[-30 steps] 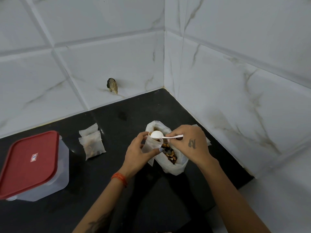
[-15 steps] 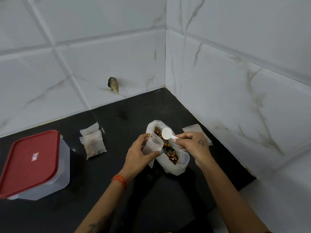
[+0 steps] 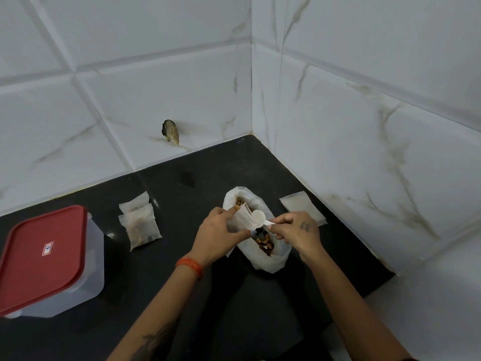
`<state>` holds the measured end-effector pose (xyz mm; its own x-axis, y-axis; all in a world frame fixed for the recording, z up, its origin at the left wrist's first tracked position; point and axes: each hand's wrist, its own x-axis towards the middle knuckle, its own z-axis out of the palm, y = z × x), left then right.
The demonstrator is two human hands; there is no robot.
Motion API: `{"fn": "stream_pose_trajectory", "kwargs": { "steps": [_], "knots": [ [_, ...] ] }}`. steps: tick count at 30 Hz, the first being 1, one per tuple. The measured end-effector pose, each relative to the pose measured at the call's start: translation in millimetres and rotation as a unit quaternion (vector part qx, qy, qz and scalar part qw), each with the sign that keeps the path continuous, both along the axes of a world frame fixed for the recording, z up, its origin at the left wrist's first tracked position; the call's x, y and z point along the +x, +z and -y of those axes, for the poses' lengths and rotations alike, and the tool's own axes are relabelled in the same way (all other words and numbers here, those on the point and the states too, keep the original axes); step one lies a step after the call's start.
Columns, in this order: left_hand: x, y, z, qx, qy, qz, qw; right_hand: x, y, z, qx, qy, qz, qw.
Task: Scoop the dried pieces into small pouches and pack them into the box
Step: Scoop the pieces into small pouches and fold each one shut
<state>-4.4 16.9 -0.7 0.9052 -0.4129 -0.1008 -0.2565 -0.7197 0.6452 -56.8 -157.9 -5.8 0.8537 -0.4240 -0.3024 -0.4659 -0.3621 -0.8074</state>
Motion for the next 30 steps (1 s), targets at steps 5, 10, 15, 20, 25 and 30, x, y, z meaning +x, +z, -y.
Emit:
{"fn": "stream_pose_trajectory", "kwargs": {
  "steps": [5,10,15,20,25,30],
  "knots": [
    [0.4,1.8,2.4,0.013,-0.008,-0.009,1.000,-1.0,-3.3,1.6,-0.003,0.009,0.007,1.000],
    [-0.4,3.6,0.3,-0.005,-0.004,-0.018,1.000,0.9,-6.8,2.4,-0.017,0.007,-0.006,1.000],
    [-1.2,4.0,-0.4,-0.043,-0.002,-0.034,0.998,2.2,-8.9,2.3,-0.021,0.017,-0.008,1.000],
    [-3.3,1.3,-4.9,-0.089,0.025,-0.026,0.995,3.2,-13.1,2.6,-0.036,0.011,-0.004,0.999],
    [-6.4,-8.8,-18.9,-0.114,0.083,-0.025,0.990,1.3,-14.2,-2.0,-0.170,0.026,-0.003,0.985],
    [-12.4,-20.9,-23.9,-0.148,0.109,-0.106,0.977,1.0,-18.8,-21.8,-0.333,0.123,0.017,0.935]
  ]
}}
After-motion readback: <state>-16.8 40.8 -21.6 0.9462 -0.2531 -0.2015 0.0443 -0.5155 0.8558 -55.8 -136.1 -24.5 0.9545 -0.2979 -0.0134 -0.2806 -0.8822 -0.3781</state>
